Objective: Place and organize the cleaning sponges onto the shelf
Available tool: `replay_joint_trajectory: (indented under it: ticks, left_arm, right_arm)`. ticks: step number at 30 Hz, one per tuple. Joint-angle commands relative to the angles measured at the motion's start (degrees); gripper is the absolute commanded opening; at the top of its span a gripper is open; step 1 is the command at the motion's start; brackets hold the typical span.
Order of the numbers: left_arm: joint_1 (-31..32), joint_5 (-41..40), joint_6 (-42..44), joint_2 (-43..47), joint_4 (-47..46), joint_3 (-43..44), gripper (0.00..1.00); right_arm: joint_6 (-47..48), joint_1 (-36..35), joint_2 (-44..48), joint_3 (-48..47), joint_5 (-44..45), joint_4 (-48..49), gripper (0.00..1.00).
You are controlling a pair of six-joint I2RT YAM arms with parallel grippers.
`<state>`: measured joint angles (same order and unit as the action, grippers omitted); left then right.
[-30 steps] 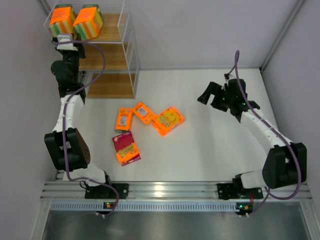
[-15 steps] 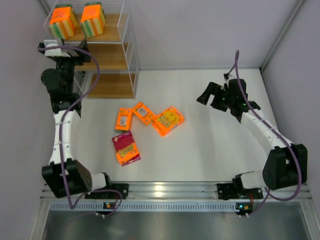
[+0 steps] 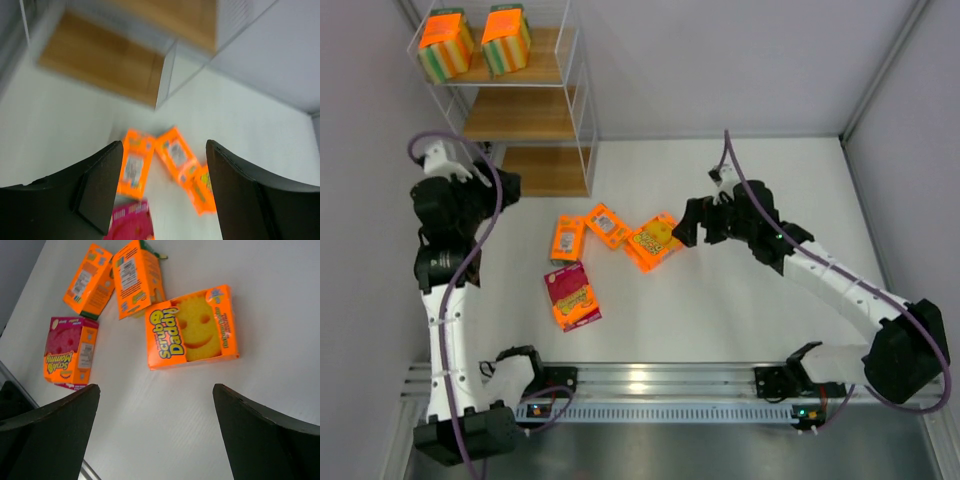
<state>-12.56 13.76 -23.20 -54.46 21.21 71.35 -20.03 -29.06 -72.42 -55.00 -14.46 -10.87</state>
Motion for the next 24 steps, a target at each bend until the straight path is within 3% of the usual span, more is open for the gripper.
replay_joint_trajectory:
  ticks: [1,7,15,19,24]
  left_arm:
    - [0.16,0.75,-7.11,4.61,15.35,-11.82,0.73]
    - [5.07,-6.80,-13.16,6.29,15.18,-27.11,0.68]
    - [24.41,-27.36,-23.98,4.18,14.82,-31.97,0.71]
    - [26.36,-30.36,-29.44,6.98,15.17,-36.36,0.73]
    - [26.36,-33.09,-32.78,11.21,16.05,-39.27,0.75]
  right_arm:
    - [1.33,-5.82,0.88,2.61,7.93,5.77,1.00]
    - [-3.52,-9.78,-3.51,7.45,11.46,11.84,0.99]
    - [-4.83,-16.12,-9.31,4.03,16.22,11.92,0.99]
    - [-9.75,-17.61,-11.50,5.52,7.28,18.16,0.99]
    - [-10.03,-24.37,-17.13,1.31,7.51,19.23,1.00]
